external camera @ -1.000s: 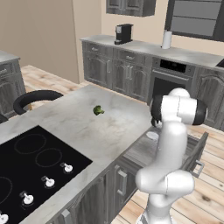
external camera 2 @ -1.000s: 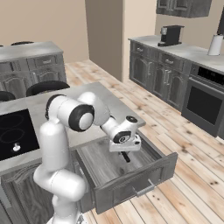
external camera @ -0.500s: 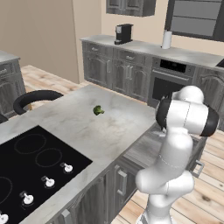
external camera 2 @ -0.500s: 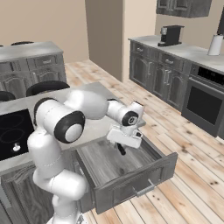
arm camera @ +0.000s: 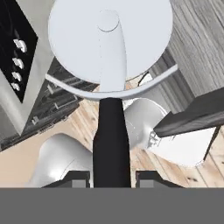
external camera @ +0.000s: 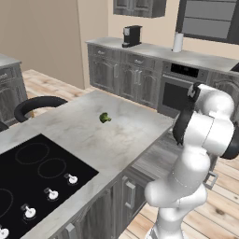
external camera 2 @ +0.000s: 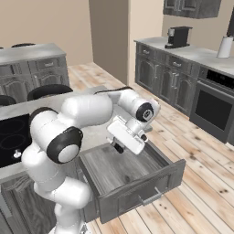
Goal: Pick the pizza cutter from the drawer and place it on the counter.
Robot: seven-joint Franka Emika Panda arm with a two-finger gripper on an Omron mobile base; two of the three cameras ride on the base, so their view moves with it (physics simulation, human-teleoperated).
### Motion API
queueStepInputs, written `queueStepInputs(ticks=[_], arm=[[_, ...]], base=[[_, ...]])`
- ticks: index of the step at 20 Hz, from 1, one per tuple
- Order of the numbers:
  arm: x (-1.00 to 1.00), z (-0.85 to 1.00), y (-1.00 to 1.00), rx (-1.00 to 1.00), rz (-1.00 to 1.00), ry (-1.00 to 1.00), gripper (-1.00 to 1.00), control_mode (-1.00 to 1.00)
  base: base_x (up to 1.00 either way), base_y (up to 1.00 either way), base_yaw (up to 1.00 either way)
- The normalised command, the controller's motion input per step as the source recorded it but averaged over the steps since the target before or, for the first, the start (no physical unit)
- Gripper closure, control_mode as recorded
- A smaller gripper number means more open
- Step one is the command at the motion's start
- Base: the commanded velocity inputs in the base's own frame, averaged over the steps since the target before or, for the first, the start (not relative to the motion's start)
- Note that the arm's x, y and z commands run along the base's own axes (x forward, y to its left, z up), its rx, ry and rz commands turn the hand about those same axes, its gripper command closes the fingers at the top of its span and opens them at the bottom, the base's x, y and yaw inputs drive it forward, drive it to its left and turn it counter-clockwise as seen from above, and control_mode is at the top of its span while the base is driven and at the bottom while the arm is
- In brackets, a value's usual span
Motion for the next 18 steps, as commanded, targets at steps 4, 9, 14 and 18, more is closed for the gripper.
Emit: queueStepInputs(ticks=[4, 9, 14, 18], arm=[[-0.25, 0.39, 0.91, 0.24, -0.10, 0.00, 1.00, -1.00], [0.25, 0.00, 1.00, -0.11, 0.00, 0.00, 1.00, -1.00], [0.76, 0.00, 1.00, -0.48, 0.00, 0.00, 1.00, -1.00], [0.60, -0.29, 1.00, -0.58, -0.07, -0.01, 1.00, -1.00]], base=[[0.00, 0.00, 0.00], [0.00, 0.00, 0.00], [0.00, 0.00, 0.00], [0.00, 0.00, 0.00]])
